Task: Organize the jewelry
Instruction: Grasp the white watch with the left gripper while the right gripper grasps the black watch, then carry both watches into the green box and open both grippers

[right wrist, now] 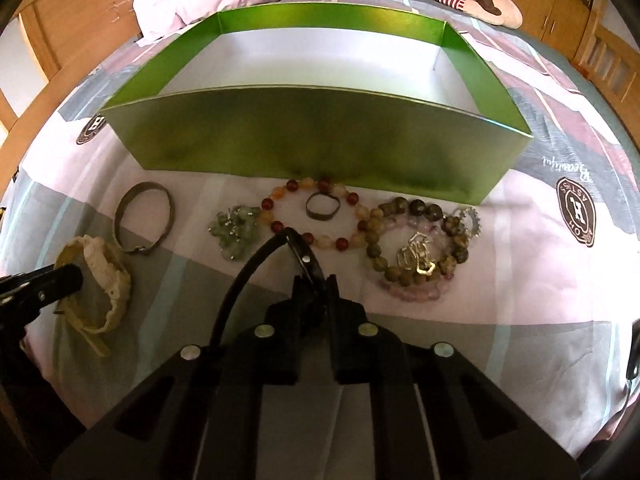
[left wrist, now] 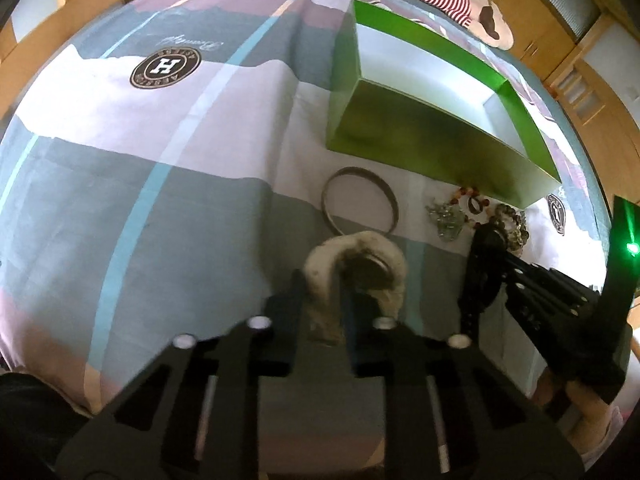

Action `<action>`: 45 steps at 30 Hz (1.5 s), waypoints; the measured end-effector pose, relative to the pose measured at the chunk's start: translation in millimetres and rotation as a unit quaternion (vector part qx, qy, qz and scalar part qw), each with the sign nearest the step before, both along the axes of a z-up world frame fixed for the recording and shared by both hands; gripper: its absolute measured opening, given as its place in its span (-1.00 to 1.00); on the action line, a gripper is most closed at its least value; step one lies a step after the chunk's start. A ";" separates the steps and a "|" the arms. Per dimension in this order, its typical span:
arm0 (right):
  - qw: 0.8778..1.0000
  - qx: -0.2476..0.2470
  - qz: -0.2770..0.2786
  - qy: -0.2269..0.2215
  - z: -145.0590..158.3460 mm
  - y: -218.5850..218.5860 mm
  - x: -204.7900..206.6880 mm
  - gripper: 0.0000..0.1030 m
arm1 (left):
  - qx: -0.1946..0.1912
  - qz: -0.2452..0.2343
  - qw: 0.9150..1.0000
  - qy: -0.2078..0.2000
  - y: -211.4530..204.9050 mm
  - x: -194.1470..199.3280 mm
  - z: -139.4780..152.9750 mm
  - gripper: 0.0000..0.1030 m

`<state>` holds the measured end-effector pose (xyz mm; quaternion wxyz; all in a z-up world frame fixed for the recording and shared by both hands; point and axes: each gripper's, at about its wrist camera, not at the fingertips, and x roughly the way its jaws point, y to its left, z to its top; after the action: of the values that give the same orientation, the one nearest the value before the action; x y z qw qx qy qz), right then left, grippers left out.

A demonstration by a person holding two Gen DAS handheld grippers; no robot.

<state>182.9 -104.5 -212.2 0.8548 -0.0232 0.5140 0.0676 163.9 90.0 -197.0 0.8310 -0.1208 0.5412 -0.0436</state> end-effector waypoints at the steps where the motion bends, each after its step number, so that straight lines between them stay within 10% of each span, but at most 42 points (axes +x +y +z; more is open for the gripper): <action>1: 1.000 -0.002 0.000 -0.003 0.7 3.5 0.2 -0.79 | -0.004 -0.002 1.000 -0.002 -0.3 -1.0 1.1 -0.74; 15: 0.996 0.004 -0.008 -0.090 73.1 -23.1 -30.7 -0.79 | 0.051 -0.033 0.994 -0.094 -22.8 -29.5 73.0 -0.75; 27: 0.968 0.043 -0.051 -0.240 194.8 -58.9 34.6 -0.79 | 0.054 -0.060 0.958 -0.274 -60.1 22.5 206.6 -0.75; 41: 0.995 -0.003 -0.048 -0.084 56.6 -33.9 141.3 -0.77 | 0.057 -0.058 0.991 -0.107 -82.7 164.3 62.2 -0.72; 45: 0.993 0.003 -0.056 -0.106 63.3 -46.1 129.7 0.12 | 0.062 -0.043 0.992 -0.105 -78.2 162.9 52.2 -0.04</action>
<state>312.6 -150.6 -148.9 0.9072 0.0010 0.4204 0.0185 326.8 11.8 -144.8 0.8865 -0.0402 0.4574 -0.0577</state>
